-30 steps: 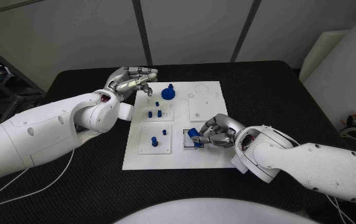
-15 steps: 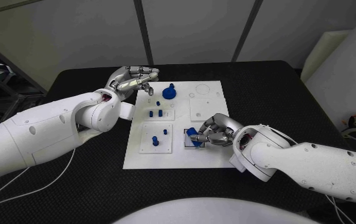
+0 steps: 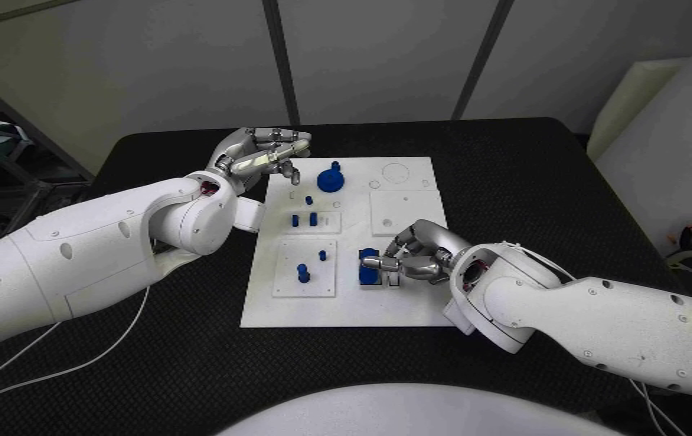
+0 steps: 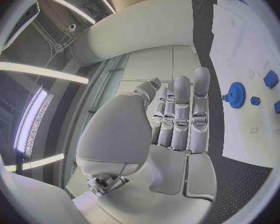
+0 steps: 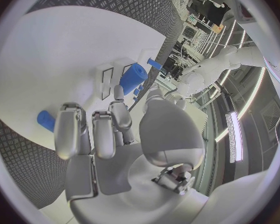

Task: Assemble the parts on the task board

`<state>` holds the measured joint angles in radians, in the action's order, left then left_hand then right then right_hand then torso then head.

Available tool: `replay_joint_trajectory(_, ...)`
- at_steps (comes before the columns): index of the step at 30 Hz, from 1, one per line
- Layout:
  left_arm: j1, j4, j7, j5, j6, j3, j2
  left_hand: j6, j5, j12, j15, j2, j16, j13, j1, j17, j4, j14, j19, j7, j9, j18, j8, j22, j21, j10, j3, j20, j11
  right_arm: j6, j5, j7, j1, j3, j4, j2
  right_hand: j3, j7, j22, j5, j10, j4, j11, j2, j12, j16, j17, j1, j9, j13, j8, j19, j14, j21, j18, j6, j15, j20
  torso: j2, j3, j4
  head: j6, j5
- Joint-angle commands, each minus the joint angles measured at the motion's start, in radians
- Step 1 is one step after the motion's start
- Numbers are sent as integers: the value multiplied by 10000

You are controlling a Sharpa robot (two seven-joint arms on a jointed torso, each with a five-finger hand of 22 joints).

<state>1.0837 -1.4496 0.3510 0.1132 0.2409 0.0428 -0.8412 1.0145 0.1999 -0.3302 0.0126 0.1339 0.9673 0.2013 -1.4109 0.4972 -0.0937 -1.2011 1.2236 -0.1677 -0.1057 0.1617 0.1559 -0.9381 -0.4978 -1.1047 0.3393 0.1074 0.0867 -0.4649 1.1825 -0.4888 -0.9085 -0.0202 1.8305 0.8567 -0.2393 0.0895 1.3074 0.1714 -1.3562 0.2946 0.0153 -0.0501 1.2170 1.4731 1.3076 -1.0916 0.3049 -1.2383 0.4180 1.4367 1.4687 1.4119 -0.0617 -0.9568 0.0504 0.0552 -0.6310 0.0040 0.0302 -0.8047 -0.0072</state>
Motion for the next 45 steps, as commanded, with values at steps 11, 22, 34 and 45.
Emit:
replay_joint_trajectory(11,12,16,-18,-21,-119,4,17,-71,-2,-62,-20,-103,-1,14,-7,-19,24,66,-71,26,15,203,36,20,41,78,-59,5,18,135,571,433,-10,-2,190,148,684,-76,266,426,-61,-361,-79,67,67,-2,606,-690,246,-142,121,-39,635,-47,48,-92,88,-20,7,14,28,9,11)
replay_joint_trajectory(22,-7,32,-23,-21,-130,1,29,-76,1,-69,-20,-115,1,16,-18,-22,27,69,-70,24,17,204,38,22,45,87,-56,5,18,276,1563,464,-10,0,321,262,1066,-332,436,405,-370,-1302,-308,253,442,34,707,-2437,645,-517,756,64,656,59,86,-532,268,-177,6,16,6,13,-38)
replay_joint_trajectory(34,-19,23,-29,-21,-139,-1,12,-79,2,-76,-20,-121,3,18,-21,-24,27,71,-69,22,19,204,40,24,48,94,-56,5,20,369,1698,102,-10,-2,135,118,1064,-405,484,625,-438,-1119,-372,546,482,43,736,-2288,797,-571,977,96,664,88,97,-500,328,-239,-1,4,15,-15,-30)
replay_joint_trajectory(45,-21,14,-36,-21,-140,-4,-19,-79,2,-76,-20,-121,3,18,-21,-24,27,71,-69,22,19,204,40,24,48,94,-56,5,20,603,1699,46,-10,-2,47,133,1141,-465,496,723,-467,-1251,-426,637,499,47,757,-2586,897,-609,1115,101,668,91,99,-420,373,-281,-2,6,9,-62,-21)
